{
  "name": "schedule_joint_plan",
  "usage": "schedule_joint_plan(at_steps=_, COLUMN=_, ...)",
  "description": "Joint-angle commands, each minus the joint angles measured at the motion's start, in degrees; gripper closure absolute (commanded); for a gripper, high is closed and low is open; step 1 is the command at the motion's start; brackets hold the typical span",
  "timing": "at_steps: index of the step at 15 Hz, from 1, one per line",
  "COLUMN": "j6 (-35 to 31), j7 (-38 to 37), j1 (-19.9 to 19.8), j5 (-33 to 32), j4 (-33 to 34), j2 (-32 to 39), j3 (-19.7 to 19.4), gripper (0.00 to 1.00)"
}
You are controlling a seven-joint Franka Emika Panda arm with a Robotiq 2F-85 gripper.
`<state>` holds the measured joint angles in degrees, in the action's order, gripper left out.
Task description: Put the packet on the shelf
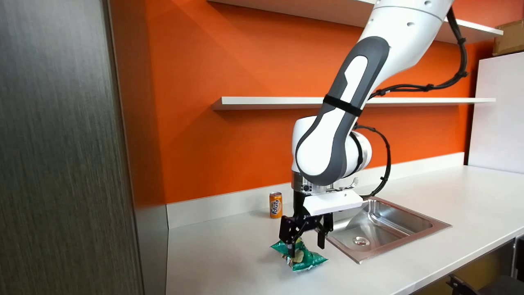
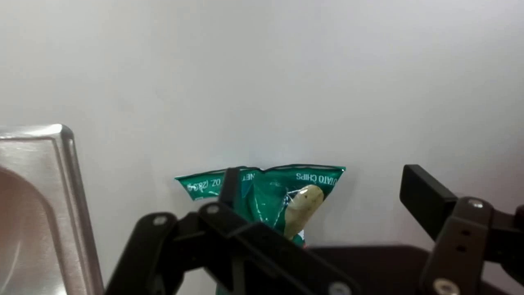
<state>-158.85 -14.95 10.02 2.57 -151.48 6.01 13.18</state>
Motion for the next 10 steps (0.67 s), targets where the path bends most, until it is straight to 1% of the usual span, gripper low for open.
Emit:
schedule_joint_plan(at_steps=1, j6=-2.3, j7=1.2, j1=1.0, j5=-1.5, j4=2.7, j2=3.4, j3=-1.6, gripper=0.00)
schedule_joint_plan(at_steps=6, j6=-3.6, j7=0.1, j1=2.0, j5=-5.9, j4=4.6, j2=5.8, j3=-4.6, gripper=0.00)
schedule_joint_plan(at_steps=10, j6=-4.3, j7=-0.1, j1=2.7, j5=-7.6, j4=5.9, j2=7.4, j3=-6.3, gripper=0.00)
